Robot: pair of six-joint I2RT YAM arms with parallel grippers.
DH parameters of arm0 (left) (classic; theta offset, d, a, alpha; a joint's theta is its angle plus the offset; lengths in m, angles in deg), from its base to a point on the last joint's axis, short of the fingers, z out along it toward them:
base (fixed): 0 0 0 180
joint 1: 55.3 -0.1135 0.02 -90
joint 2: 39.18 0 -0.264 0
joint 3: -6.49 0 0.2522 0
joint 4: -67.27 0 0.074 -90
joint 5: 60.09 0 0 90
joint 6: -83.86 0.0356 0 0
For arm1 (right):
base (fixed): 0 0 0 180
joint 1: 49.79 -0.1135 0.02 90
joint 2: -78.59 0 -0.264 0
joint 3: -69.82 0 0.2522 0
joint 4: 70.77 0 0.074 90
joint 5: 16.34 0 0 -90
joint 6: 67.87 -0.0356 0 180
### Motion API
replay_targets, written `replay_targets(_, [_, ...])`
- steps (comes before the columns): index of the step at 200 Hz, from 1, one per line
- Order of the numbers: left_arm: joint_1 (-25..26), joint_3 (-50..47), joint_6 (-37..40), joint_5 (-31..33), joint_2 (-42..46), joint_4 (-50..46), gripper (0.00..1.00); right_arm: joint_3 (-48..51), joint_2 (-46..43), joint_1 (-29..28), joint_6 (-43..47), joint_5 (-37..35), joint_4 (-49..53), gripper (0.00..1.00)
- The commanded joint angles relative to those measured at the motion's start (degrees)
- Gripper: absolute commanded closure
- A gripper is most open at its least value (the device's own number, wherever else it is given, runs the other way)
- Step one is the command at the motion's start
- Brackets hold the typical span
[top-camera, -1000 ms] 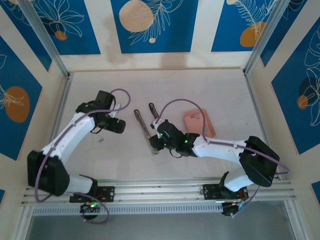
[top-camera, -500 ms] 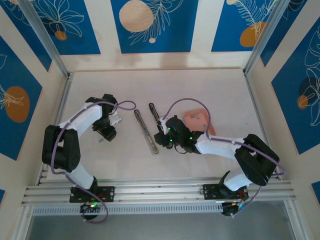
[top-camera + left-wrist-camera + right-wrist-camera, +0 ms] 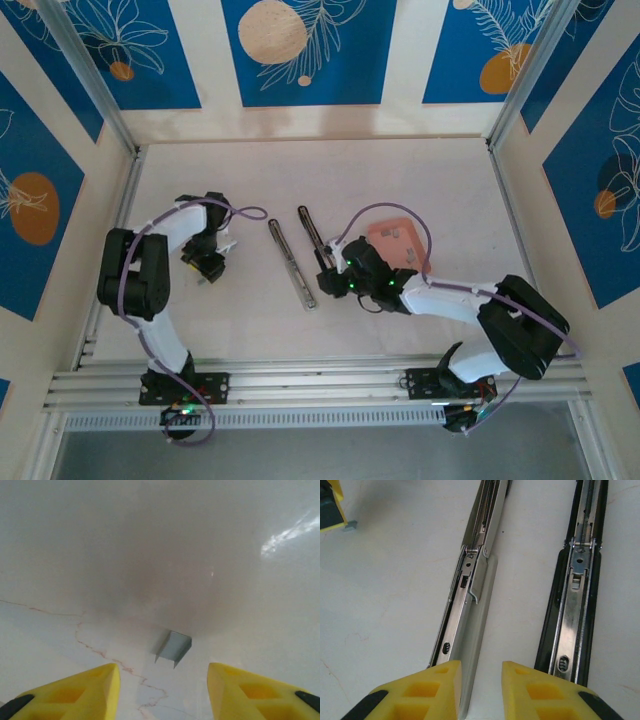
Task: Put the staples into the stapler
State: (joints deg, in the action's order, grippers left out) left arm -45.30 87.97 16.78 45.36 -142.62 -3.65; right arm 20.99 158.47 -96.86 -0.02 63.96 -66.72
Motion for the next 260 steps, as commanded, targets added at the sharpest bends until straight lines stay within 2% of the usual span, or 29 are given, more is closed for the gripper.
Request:
replay_targets(1, [-0.9,-0.4,-0.2,1.0,-1.1,0.5,0.52,1.4,-3.1,0.1,0.0,-1.4,-0.2,0.71])
replay_targets(87, [-0.9,-1.8,-1.3,-1.0,-2.3,0.9,0.56,2.7,-4.6,0.7,0.3,-1.6,0.3,0.71])
replay_targets(154, [-1.8,-2.8,-2.0,-3.4,-2.7,1.5,0.67,3.2,-4.8,1.1,0.3,-1.7,0.4,0.71])
replay_targets(204, [-2.4,-1.4,-3.4,-2.7,-5.0,0.5,0.75,3.7,-5.5,1.4,0.1,-1.8,0.6,0.71])
replay_targets(260, [-3.7,-1.6,-5.1,-5.9,-0.3,1.3,0.83,3.9,-7.7,1.6,-0.1,-1.9,1.3,0.71])
